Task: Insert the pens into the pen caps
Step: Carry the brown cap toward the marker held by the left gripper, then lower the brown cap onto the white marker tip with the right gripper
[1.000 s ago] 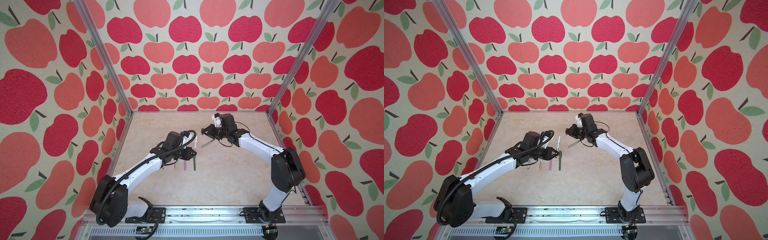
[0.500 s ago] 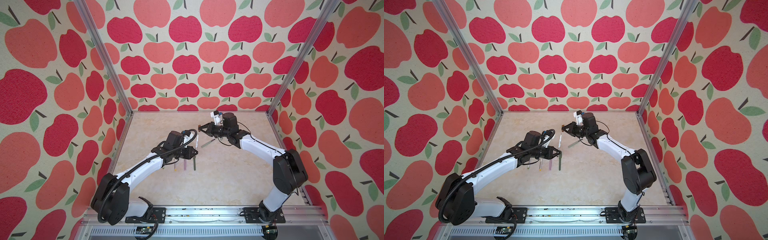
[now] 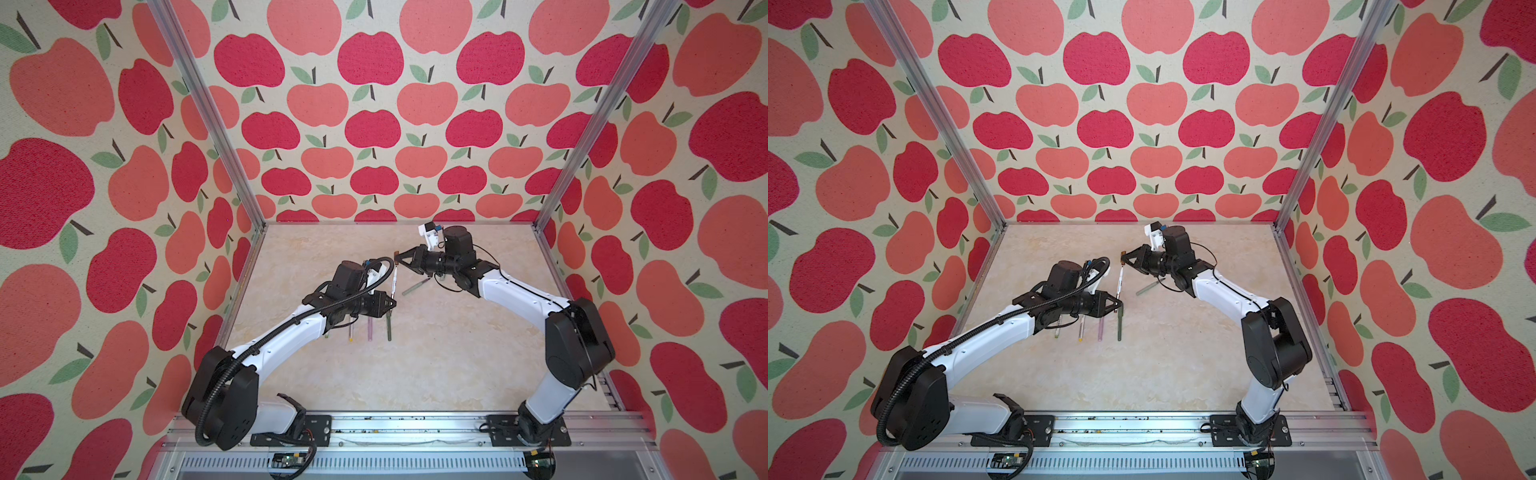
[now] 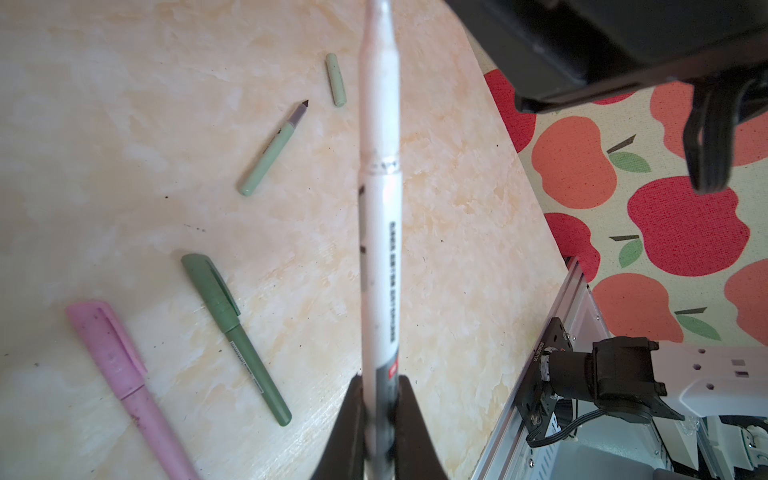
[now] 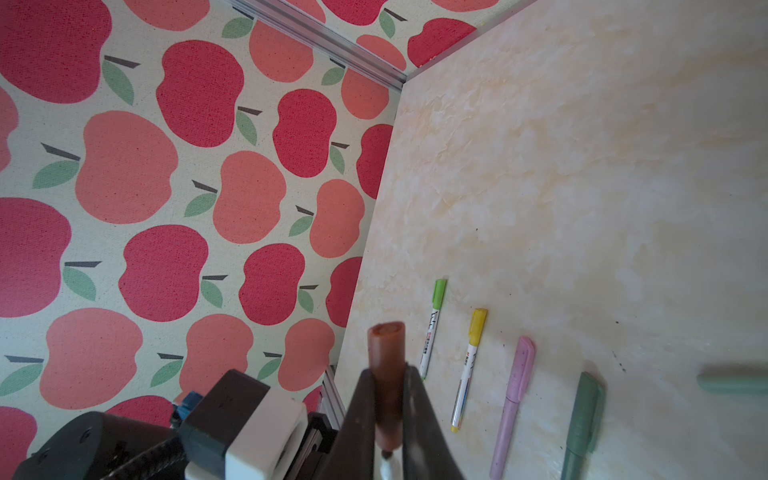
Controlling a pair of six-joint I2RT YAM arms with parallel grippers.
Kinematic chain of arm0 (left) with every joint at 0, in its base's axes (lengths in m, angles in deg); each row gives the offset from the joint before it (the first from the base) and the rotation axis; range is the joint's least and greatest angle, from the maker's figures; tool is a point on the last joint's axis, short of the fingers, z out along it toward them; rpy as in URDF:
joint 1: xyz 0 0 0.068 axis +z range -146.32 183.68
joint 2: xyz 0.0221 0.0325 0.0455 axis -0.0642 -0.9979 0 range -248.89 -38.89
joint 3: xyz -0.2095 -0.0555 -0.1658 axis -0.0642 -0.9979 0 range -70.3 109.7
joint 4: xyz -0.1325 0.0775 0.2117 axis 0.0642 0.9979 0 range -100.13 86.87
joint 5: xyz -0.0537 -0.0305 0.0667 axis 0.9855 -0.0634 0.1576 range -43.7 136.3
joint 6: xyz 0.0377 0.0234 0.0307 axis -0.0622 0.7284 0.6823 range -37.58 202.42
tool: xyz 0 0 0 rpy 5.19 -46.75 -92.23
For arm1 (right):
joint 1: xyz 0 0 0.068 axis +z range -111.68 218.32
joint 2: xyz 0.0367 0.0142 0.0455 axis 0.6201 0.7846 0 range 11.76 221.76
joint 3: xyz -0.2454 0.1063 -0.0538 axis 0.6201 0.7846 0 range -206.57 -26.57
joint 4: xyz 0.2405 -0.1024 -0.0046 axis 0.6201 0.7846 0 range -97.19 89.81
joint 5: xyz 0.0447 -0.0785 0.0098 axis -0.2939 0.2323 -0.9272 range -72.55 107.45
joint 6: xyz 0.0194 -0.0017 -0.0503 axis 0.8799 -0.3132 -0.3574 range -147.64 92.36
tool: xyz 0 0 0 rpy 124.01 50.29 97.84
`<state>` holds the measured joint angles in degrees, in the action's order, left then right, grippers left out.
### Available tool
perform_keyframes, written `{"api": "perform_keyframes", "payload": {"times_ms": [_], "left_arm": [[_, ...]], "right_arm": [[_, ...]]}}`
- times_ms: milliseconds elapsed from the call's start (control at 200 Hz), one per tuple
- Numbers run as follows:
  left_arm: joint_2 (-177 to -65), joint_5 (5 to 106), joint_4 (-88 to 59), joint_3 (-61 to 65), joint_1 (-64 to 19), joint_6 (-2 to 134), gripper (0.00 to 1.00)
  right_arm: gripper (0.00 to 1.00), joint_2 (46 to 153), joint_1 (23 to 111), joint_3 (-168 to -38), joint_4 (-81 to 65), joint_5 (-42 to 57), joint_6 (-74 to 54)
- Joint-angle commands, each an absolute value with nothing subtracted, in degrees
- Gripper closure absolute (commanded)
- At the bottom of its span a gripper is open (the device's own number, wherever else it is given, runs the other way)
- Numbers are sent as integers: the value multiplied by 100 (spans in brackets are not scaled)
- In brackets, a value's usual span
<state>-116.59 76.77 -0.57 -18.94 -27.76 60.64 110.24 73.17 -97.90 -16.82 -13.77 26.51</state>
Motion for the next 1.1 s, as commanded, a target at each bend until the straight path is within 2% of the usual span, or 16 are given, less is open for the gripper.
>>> {"api": "perform_keyframes", "payload": {"times_ms": [0, 1096], "left_arm": [[-11748, 7716, -134, -1714, -2814, 6009, 100], [-11732, 7662, -187, -1756, -2717, 5996, 100]], "right_arm": [[98, 11082, 7365, -9758, -1765, -1468, 2680], [100, 10907, 7386, -9751, -1493, -1325, 2358]]}}
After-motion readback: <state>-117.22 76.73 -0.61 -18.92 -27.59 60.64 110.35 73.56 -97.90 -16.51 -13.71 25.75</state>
